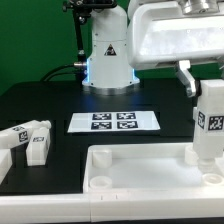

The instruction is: Assemble desk

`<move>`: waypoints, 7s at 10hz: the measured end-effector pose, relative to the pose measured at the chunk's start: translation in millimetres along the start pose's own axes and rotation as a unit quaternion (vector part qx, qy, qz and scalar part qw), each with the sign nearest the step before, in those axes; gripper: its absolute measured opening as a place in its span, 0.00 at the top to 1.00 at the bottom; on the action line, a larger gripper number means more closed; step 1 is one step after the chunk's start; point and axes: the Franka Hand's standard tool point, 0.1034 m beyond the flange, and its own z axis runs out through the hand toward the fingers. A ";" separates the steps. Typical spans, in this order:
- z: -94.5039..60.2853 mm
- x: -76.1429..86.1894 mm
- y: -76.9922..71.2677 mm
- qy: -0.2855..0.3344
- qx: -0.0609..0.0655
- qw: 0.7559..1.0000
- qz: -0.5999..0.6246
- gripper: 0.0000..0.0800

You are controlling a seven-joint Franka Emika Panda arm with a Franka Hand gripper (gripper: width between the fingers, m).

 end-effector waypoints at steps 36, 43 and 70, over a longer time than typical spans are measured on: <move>27.9 -11.2 -7.7 -0.222 0.009 0.966 0.128 0.89; 14.1 -1.6 -3.9 -0.233 0.033 0.971 0.033 1.00; 27.9 2.5 9.3 -0.181 -0.117 0.749 0.626 0.64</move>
Offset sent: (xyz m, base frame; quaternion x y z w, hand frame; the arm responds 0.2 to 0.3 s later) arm 0.0094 0.0133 -0.0036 0.0070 -0.0040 0.0272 0.9996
